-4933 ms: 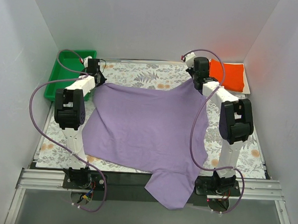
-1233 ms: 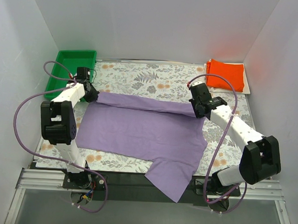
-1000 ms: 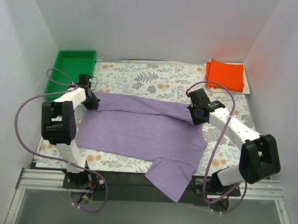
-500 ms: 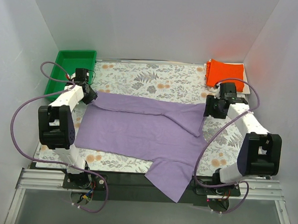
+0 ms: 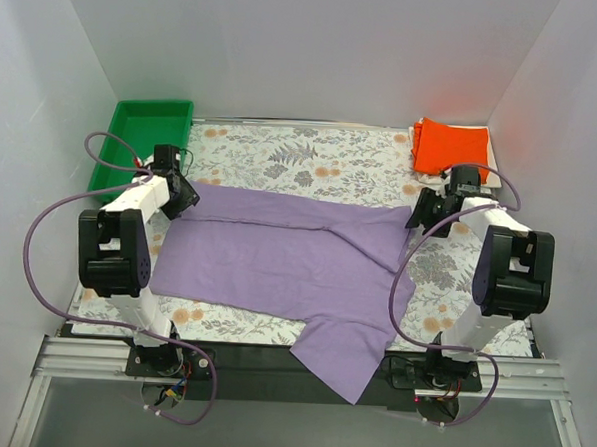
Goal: Fold and stack the t-shirts
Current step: Fold the tshirt
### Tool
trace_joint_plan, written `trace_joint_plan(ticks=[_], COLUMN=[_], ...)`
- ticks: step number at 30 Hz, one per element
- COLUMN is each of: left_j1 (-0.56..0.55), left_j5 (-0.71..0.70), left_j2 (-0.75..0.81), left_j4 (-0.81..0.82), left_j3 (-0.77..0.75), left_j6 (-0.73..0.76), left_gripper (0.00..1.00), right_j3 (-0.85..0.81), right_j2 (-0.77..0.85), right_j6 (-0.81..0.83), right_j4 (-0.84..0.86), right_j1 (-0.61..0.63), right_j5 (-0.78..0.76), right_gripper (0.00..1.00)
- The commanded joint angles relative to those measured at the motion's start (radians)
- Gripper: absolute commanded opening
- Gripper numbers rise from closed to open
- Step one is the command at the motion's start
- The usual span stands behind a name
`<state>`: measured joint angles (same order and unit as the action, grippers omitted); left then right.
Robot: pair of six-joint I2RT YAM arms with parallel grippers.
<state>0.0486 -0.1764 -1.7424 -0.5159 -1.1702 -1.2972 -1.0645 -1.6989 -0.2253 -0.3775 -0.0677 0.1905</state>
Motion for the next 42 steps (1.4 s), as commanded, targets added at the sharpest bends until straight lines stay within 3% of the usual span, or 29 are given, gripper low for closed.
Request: trace_joint_plan(ticks=[1, 17, 19, 22, 23, 27, 42], left_j1=[0.005, 0.007, 0.007, 0.007, 0.005, 0.007, 0.007], left_j5=[-0.032, -0.043, -0.048, -0.044, -0.041, -0.028, -0.041], left_j2=[-0.009, -0.072, -0.069, -0.066, -0.066, -0.062, -0.045], left_j4=[0.027, 0.068, 0.068, 0.068, 0.068, 0.071, 0.073], left_j3=[0.015, 0.018, 0.018, 0.014, 0.014, 0.023, 0.035], left_j6=[-0.024, -0.042, -0.042, -0.039, -0.039, -0.04, -0.062], left_gripper=[0.44, 0.38, 0.38, 0.37, 0.38, 0.38, 0.36], right_j3=[-0.037, -0.028, -0.025, -0.02, -0.022, -0.028, -0.055], right_j2=[-0.024, -0.088, -0.096, -0.103, -0.107, -0.113, -0.119], right_j6=[-0.016, -0.014, -0.013, -0.006, -0.002, 0.014, 0.037], right_j4=[0.046, 0.072, 0.072, 0.075, 0.077, 0.075, 0.06], right_j1=[-0.015, -0.018, -0.023, -0.035, -0.038, -0.049, -0.09], right_j5=[0.044, 0.096, 0.089, 0.079, 0.079, 0.063, 0.006], right_gripper=[0.52, 0.46, 0.41, 0.28, 0.17, 0.01, 0.01])
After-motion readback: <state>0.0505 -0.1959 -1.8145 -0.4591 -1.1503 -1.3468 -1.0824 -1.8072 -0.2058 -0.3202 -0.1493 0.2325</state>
